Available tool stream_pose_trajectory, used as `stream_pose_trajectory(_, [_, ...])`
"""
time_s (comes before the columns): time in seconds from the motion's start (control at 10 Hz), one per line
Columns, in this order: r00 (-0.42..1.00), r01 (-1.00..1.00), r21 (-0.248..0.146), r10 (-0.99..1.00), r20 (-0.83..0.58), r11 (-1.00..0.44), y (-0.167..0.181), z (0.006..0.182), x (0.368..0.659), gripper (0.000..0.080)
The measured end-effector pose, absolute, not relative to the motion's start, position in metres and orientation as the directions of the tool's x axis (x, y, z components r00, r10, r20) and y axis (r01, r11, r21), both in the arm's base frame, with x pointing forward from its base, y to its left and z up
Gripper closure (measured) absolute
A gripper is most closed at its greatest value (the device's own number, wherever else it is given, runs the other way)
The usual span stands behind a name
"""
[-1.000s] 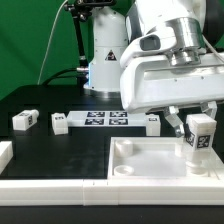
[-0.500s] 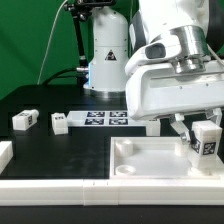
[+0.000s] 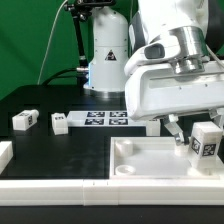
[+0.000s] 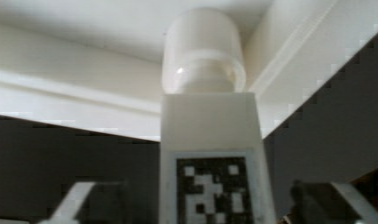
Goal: Assemble one leg
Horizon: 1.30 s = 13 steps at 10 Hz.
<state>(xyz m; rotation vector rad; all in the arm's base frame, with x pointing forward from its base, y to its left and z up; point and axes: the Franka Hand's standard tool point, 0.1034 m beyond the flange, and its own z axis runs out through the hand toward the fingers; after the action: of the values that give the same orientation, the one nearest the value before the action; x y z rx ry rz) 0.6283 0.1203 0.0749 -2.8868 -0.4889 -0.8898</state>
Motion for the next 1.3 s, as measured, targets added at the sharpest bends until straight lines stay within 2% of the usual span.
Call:
stream_pose_trajectory(0.1, [0.78,0.325,0.016,0.277,0.561,-0.946,0.12,0.075,0.628,0.0258])
stream_pose_trajectory(0.2, [0.78,0.325,0.016,0.277,0.561,-0.946,0.12,0.075,0.628,0.018])
stream_pose_trajectory(0.4, [0.78,0.325,0.016,0.277,0.561,-0.946,0.12,0.075,0.628,0.0156])
stream_pose_trajectory(0.7, [0.78,0.325,0.016,0.277,0.561,-0.946,0.12,0.075,0.628,0.015])
stream_pose_trajectory(1.0, [0.798,0.339,0.014,0.295,0.526,-0.941,0.121,0.085,0.629,0.015])
stream_pose_trajectory(1.2, [0.796,0.338,0.014,0.294,0.529,-0.941,0.121,0.083,0.629,0.015])
stream_pose_trajectory(1.3, [0.838,0.353,-0.01,0.312,0.448,-0.936,0.126,0.079,0.623,0.015])
